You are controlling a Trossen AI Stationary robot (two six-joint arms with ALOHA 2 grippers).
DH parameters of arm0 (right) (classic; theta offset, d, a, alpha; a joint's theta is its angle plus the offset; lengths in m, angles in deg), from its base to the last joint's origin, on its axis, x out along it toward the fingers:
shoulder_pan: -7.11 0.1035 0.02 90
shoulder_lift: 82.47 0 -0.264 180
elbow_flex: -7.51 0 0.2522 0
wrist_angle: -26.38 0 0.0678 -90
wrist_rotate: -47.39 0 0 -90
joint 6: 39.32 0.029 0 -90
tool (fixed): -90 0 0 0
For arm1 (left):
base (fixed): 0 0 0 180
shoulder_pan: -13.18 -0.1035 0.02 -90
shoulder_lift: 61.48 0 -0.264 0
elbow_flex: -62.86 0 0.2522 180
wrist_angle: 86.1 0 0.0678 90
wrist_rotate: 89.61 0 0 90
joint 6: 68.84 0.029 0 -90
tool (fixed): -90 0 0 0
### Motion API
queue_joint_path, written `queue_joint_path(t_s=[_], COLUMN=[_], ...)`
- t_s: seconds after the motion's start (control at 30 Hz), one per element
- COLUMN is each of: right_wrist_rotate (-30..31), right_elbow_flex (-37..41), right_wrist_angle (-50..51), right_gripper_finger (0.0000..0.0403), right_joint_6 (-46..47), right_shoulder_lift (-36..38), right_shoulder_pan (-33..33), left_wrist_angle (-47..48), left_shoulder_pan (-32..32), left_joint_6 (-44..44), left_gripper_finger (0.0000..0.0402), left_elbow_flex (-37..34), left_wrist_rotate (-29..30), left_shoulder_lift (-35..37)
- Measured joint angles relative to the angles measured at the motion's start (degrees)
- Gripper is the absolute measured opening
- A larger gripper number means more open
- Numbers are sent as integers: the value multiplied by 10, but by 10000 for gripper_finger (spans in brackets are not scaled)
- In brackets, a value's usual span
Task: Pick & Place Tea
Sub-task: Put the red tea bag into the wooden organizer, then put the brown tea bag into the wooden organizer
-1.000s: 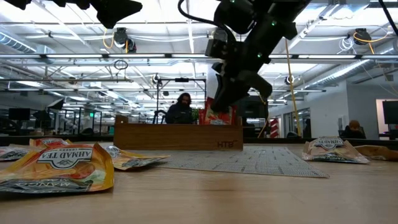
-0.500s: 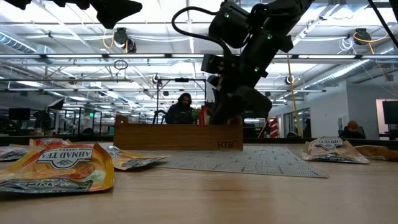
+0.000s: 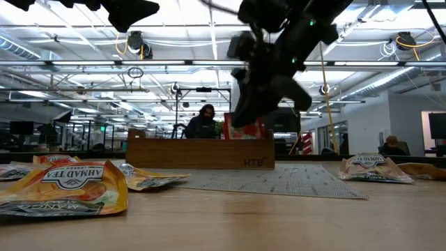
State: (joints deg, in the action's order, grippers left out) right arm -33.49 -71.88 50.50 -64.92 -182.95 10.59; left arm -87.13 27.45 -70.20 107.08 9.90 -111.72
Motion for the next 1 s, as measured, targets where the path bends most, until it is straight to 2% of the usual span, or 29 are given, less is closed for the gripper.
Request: queue_joint_path(t_s=[0.13,0.37,0.47,0.6,0.7,0.83,0.93,1.0], right_wrist_rotate=[1,-37,-46,-45,-43,-35,-22,-14], right_elbow_flex=[0,14,78,203,287,351,376,372], right_wrist_angle=[-9,44,25,-56,-117,-129,-96,-40], right_gripper_finger=[0,0,0,7,34,102,163,201], right_joint_6=[20,150,195,249,273,280,279,277], right_shoulder_lift=[35,139,210,305,366,429,463,476], right_shoulder_pan=[18,22,23,16,7,-1,-2,-3], left_wrist_angle=[-1,-3,-3,-2,-3,-3,-3,-3], left_shoulder_pan=[0,0,0,0,0,0,0,0], left_joint_6=[1,1,2,12,9,9,9,9], left_gripper_finger=[390,390,390,390,390,390,390,390], left_elbow_flex=[0,0,0,0,0,0,0,0], left_wrist_rotate=[0,0,0,0,0,0,0,0], left_shoulder_lift=[0,0,0,0,0,0,0,0])
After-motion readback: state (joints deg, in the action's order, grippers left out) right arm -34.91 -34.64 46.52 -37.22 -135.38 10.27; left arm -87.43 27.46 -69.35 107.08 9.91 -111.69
